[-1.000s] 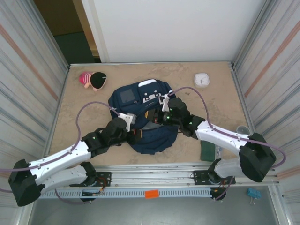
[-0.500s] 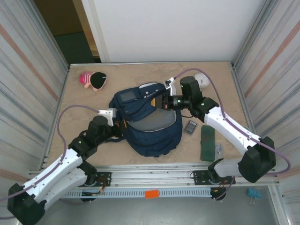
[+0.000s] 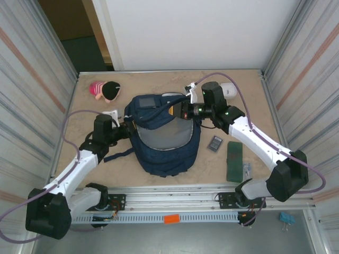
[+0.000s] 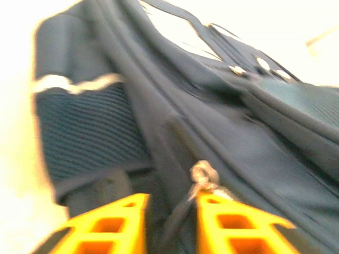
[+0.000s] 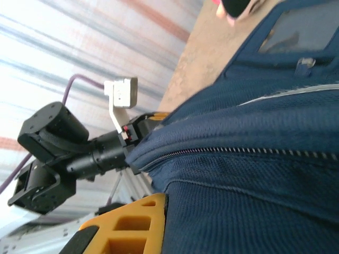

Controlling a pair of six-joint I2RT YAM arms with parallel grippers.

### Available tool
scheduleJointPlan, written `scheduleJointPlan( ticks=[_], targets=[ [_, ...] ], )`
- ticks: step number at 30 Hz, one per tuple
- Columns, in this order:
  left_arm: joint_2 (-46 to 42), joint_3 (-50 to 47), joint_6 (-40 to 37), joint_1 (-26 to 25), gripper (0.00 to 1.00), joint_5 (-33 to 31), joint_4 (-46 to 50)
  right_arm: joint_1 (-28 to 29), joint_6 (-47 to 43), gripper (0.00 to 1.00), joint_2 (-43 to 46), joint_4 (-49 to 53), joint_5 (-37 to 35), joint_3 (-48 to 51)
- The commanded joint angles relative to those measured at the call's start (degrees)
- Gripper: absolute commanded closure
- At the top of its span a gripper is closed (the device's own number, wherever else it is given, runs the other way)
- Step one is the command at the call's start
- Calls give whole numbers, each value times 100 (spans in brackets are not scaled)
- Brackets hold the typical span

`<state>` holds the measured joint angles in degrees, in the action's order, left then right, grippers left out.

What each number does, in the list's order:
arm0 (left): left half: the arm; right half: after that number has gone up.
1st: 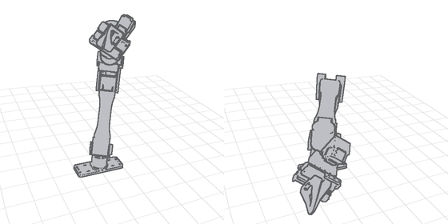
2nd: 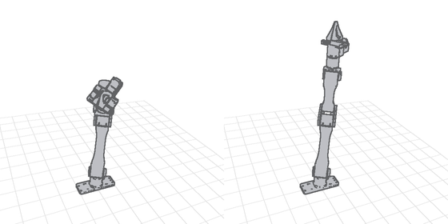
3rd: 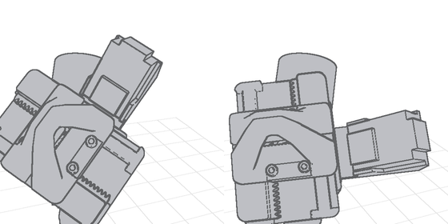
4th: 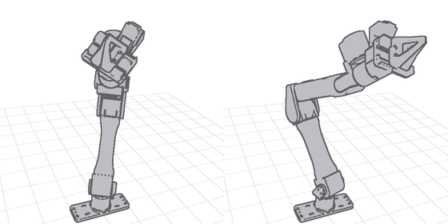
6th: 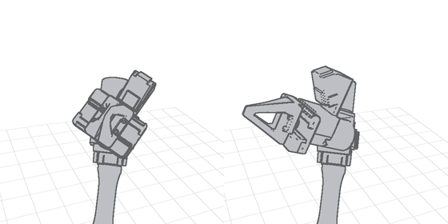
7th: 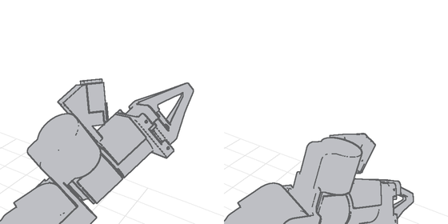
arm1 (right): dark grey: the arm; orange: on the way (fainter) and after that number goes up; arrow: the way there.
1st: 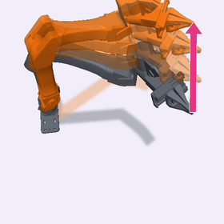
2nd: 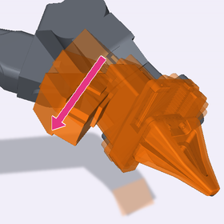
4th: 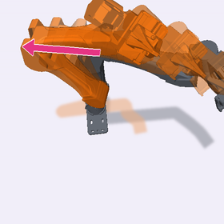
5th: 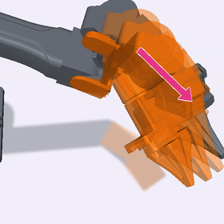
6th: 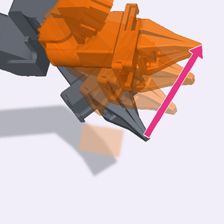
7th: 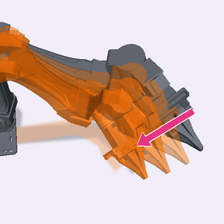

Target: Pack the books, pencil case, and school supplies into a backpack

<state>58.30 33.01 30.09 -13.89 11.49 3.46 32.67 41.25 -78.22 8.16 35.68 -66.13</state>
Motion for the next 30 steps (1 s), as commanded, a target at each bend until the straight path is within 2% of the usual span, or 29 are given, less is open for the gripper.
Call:
scheduleJointPlan(
  ticks=[1, 3, 6, 9, 13, 19, 21, 25, 28, 30],
  targets=[
    [-123, 243, 132, 176, 53, -308, 527, 134, 351, 100, 393, -1234, -836, 313],
    [-372, 226, 397, 176, 42, -67, 694, 225, 465, 100, 265, -1591, -1175, 503],
    [-891, -20, 851, 176, 35, 107, 813, 379, 555, 100, -34, -2003, -1467, 617],
    [-1462, -375, 1133, 171, 32, 156, 845, 587, 580, 100, -347, -2218, -1825, 620],
    [-2093, -591, 1149, 170, 32, -77, 1152, 819, 718, 100, -772, -2635, -2042, 619],
    [-2467, -651, 1119, 173, 32, -217, 1409, 1038, 903, 100, -1362, -2903, -1870, 509],
    [-2486, -643, 1096, 169, 32, -226, 1415, 1120, 959, 95, -1411, -2812, -1853, 541],
    [-2416, -576, 1096, 171, 32, -131, 1377, 1300, 1095, 73, -1296, -2381, -1919, 726],
    [-2338, -501, 1122, 167, 32, 179, 1188, 1411, 1262, 55, -1102, -1907, -1891, 864],
    [-2269, -457, 1185, 175, 32, 309, 1109, 1485, 1306, 50, -993, -1465, -1833, 864]
  ],
)
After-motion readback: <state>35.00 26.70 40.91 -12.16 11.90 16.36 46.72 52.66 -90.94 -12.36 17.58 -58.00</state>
